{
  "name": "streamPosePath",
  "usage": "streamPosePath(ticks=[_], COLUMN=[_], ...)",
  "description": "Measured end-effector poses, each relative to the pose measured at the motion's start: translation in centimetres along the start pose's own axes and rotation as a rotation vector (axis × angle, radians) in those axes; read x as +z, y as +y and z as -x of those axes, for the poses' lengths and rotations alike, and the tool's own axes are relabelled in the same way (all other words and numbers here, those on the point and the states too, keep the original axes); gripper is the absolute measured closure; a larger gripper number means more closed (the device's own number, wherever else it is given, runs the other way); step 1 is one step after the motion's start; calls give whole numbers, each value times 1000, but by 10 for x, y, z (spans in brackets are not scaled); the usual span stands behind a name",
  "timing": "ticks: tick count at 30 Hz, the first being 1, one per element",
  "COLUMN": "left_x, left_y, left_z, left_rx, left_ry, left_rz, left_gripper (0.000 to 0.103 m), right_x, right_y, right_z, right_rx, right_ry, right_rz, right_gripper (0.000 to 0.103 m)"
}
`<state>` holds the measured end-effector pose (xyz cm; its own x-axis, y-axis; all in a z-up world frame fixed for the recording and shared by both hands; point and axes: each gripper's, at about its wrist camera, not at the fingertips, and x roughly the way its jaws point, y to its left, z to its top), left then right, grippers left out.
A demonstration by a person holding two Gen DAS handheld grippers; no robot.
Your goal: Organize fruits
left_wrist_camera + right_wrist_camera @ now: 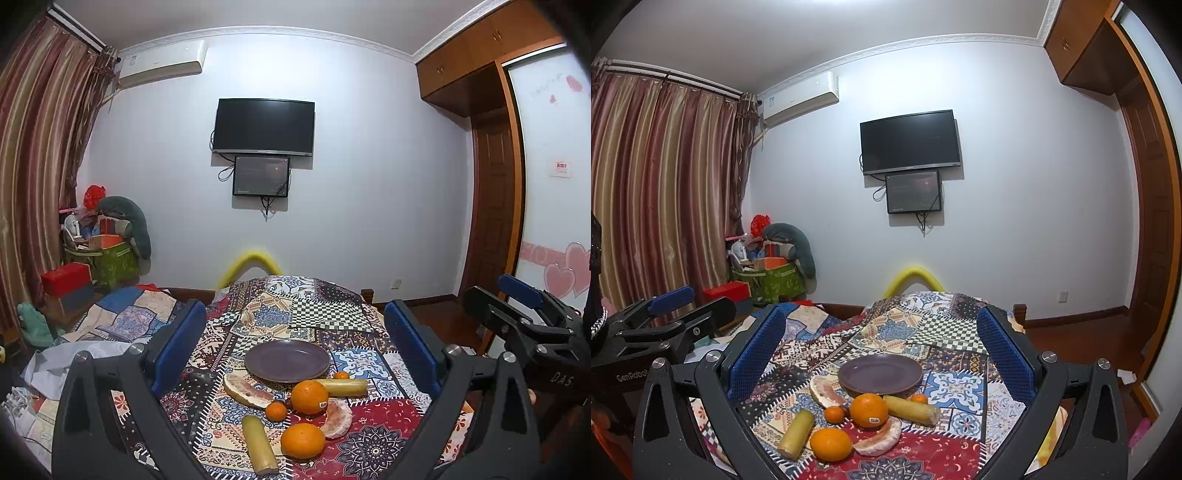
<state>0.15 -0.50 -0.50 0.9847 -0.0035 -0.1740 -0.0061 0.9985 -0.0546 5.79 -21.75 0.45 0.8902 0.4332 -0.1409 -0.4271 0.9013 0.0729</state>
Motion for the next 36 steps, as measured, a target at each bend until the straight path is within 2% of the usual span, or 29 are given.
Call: streamPosePath(ticks=[36], left_x=[3], left_y=[-1], left_z=[-3], left_rx=[-8], left_ry=[8], left_rz=[9], left_gripper=[5], right_x=[-1], right_y=[-2], right_z=[-1], right_rx=[-2], right_ry=[-1], right_rz=[1], right_gripper=[0])
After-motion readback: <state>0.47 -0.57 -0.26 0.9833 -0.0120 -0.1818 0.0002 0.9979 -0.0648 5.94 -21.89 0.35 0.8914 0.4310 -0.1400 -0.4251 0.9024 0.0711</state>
